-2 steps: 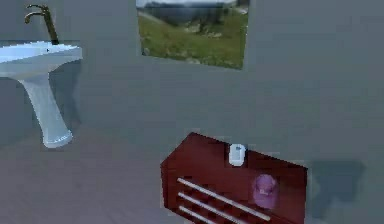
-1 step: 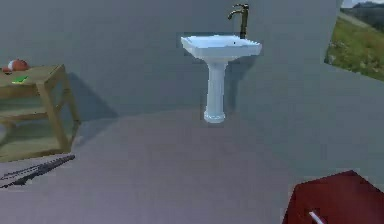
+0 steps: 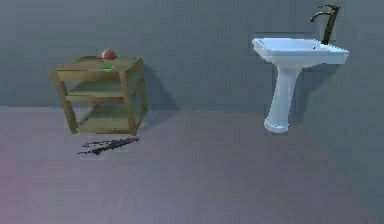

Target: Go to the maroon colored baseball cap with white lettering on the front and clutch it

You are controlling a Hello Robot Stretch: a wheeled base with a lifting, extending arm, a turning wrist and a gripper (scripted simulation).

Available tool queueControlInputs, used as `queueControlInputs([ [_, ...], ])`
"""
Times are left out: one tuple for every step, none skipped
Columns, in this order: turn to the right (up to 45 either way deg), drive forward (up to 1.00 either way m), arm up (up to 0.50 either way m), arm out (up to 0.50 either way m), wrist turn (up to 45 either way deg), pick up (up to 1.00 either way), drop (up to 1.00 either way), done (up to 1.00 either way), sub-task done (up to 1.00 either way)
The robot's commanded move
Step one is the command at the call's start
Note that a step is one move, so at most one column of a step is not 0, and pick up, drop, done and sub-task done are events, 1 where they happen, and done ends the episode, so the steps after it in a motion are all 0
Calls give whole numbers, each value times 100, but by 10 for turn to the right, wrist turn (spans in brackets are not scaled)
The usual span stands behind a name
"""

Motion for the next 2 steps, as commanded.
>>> queueControlInputs([
  [450,0,0,0,0,0,0,0,0],
  [450,0,0,0,0,0,0,0,0],
])
